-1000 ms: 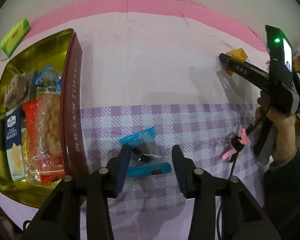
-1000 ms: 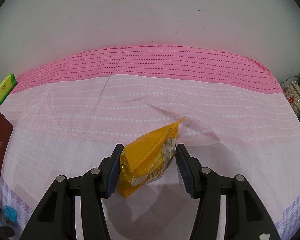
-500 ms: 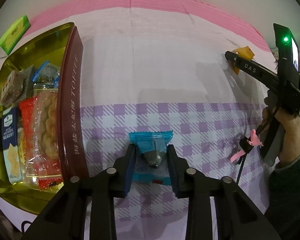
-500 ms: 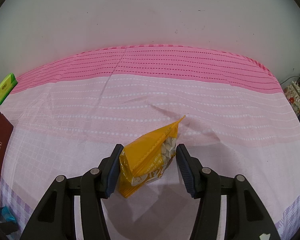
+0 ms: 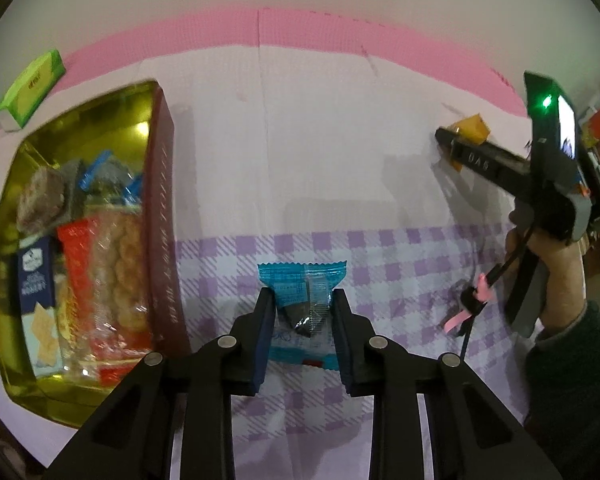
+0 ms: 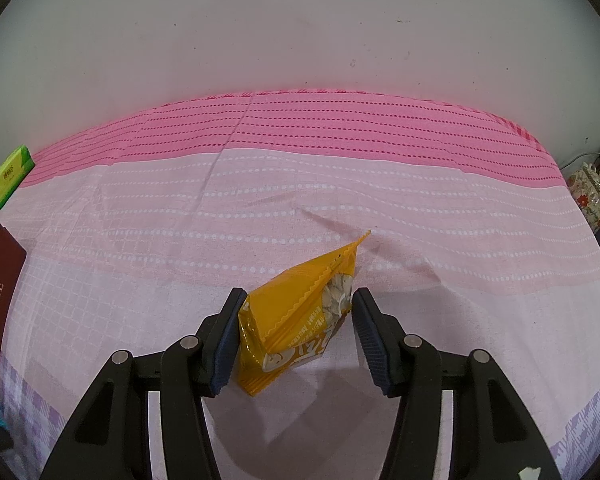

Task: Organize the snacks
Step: 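Carry the blue-wrapped candy into the gold tin and open the left gripper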

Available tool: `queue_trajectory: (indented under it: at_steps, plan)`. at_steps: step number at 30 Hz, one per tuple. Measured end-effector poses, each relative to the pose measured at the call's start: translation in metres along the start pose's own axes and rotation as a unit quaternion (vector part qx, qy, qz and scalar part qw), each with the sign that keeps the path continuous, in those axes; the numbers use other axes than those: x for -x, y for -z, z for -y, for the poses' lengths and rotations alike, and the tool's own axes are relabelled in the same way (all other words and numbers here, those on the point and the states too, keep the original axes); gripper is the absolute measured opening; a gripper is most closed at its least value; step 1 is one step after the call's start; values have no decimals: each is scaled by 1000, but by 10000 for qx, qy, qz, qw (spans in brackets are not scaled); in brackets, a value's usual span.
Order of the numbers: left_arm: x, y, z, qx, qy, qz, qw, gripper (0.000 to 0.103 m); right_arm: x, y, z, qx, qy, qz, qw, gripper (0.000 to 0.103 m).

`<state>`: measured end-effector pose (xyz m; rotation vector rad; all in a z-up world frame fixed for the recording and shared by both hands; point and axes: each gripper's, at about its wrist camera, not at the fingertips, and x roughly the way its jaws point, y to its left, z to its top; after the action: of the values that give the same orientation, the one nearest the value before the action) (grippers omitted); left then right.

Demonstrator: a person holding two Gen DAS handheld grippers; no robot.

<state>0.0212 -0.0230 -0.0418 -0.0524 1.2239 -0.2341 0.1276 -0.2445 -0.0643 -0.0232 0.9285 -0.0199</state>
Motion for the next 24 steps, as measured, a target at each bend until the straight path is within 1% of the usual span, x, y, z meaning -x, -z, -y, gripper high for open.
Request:
queue_trajectory:
  at_steps: [6,12,14,21,24]
  plan:
    - [21,-10,-16,80,-81,279,9995,29,0,0,0,-1,-1,0,10000,52]
    - [38,-17,-43,280,-279,517,9979,29,0,0,0,-2,-3,-1,10000,52]
    - [43,-18,-55,346,-402,581,9969,29,0,0,-1,-1,-2,-1,10000,52]
    - [45,-12,-96,570,-779,581,9936,29,0,0,-2,-2,16,-1,10000,52]
    - [45,-8,-111,655,-873,552,9925,29,0,0,-2,-3,12,0,10000,52]
